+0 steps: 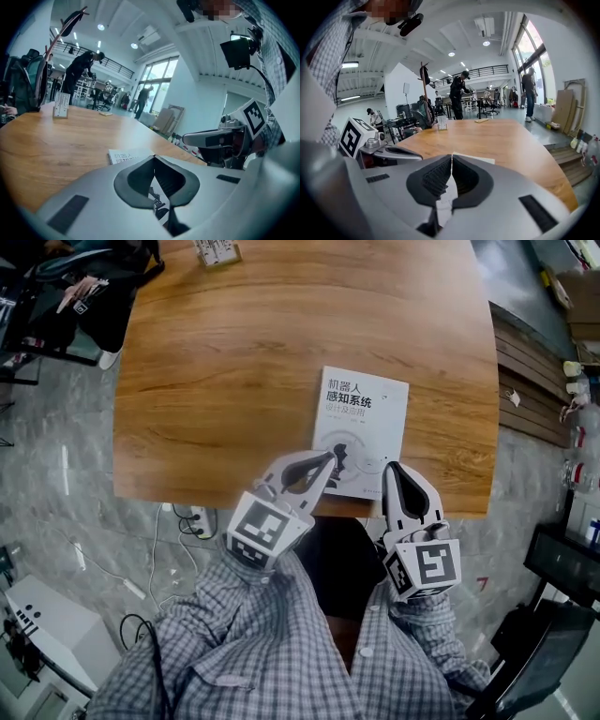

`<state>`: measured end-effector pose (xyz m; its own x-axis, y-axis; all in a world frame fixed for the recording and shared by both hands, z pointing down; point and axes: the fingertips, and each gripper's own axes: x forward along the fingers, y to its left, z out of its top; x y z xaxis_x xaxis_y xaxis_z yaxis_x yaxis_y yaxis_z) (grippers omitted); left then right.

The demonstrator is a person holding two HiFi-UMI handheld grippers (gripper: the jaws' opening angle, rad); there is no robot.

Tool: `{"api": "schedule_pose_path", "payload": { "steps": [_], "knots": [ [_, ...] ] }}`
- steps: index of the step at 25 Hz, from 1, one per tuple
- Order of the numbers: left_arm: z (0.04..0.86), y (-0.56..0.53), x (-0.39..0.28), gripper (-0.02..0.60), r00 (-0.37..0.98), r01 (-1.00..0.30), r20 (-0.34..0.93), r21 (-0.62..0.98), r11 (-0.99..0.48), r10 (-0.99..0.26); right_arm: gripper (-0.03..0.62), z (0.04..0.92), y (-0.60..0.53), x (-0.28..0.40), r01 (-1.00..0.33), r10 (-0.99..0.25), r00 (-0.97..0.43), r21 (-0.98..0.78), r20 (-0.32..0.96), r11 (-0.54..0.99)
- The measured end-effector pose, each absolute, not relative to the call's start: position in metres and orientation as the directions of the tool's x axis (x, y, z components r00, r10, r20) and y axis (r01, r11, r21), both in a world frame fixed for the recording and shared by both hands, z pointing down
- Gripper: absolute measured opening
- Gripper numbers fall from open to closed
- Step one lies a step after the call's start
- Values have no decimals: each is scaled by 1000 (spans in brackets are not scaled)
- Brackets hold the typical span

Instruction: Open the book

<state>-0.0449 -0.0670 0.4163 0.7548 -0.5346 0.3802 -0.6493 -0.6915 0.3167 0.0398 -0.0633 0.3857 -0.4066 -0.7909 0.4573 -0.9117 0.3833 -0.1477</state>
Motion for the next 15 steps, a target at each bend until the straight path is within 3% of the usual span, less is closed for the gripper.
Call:
{"api": "schedule_pose_path", "payload": {
  "steps": [10, 15],
  "knots": [
    [446, -77, -33, 0, 699, -705, 461, 315, -635, -547, 20, 422, -98, 69, -916, -783, -400, -226, 477, 331],
    [462, -71, -24, 0, 685, -716, 494, 320, -620, -536, 21, 454, -104, 84, -919, -738, -393, -251, 549, 303]
  ]
}}
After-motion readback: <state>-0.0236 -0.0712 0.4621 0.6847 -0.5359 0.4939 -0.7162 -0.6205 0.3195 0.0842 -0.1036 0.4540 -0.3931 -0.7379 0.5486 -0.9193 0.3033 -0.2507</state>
